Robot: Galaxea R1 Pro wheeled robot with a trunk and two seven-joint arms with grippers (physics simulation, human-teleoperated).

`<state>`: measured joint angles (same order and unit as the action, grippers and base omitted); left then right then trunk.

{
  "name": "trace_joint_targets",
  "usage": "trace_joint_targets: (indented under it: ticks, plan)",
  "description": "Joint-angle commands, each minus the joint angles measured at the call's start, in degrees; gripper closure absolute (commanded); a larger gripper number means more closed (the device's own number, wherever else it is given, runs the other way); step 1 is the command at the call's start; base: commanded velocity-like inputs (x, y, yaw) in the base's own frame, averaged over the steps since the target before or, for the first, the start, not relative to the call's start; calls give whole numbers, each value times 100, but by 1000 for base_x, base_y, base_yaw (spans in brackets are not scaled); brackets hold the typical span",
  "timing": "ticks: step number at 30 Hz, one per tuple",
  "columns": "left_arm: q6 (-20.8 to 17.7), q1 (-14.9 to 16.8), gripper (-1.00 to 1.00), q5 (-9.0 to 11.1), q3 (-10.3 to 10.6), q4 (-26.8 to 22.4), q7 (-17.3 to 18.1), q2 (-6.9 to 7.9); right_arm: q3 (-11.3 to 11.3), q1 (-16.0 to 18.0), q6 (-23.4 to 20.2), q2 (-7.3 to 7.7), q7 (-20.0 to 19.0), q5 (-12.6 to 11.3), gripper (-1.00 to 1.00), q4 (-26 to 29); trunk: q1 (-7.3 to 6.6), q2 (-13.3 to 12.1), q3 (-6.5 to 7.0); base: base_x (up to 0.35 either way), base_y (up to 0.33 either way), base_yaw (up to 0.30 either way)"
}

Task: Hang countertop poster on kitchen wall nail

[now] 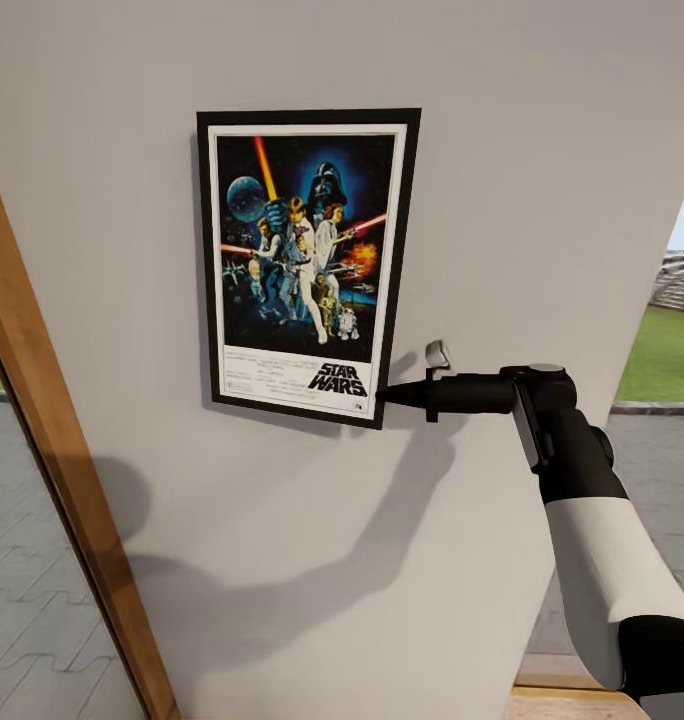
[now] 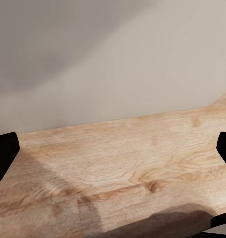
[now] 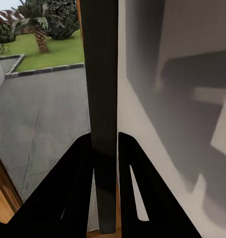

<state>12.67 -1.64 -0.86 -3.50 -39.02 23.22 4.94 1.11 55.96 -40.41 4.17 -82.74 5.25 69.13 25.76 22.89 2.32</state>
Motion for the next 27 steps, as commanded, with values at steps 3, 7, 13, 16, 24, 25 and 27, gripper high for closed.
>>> trace_joint_targets:
  ticks: [3,7,13,16,24,25,27]
  plan:
    - [7,-2,-100,-9,-20,-4,34,-3,12,2,-73,-3,-60,46,100,4,2,3,-1,0,0,0]
    - [7,-2,-100,-9,-20,-4,34,-3,12,2,-73,-3,-60,46,100,4,2,3,-1,0,0,0]
    - [7,-2,-100,-9,-20,-4,34,-3,12,2,-73,-3,-60,46,100,4,2,3,-1,0,0,0]
    - [7,-2,-100,-9,-20,-4,34,-3,12,2,-73,-3,-60,46,100,4,2,3,-1,0,0,0]
    - [7,-3,-100,-10,10,-1,33,-2,12,2,-73,-3,-62,39,100,4,2,3,-1,0,0,0]
    - [7,-3,-100,-10,12,-1,33,-2,12,2,-73,-3,-64,39,100,4,2,3,-1,0,0,0]
    - [7,-3,-100,-10,14,0,33,-1,12,2,-73,-3,-65,34,100,4,2,3,-1,0,0,0]
